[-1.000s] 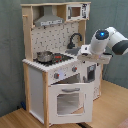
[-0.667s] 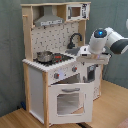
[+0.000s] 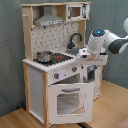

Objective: Play with the kitchen

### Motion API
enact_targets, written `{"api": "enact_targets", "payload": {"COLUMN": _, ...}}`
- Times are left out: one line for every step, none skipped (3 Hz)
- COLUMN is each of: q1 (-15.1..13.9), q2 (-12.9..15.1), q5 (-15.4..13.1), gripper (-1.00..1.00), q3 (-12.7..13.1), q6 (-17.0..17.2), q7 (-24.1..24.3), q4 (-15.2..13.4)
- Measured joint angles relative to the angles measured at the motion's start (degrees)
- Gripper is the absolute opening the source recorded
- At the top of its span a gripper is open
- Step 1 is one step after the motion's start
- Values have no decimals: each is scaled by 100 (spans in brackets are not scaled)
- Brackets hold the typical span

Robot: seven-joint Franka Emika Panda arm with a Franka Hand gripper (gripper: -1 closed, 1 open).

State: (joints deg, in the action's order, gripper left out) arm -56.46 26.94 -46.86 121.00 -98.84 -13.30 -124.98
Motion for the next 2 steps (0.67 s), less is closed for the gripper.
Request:
{"api": "enact_targets", "payload": {"q1": 0, "q2": 56, "q5": -11, "gripper": 100, "q3": -273, "q6": -369, "q7": -330, "q4": -175}}
{"api": "enact_targets", "payload": {"q1": -1, "q2": 60, "q5": -18, "gripper": 100, "q3": -563, "q6": -779, "q7": -596, "q4": -354}}
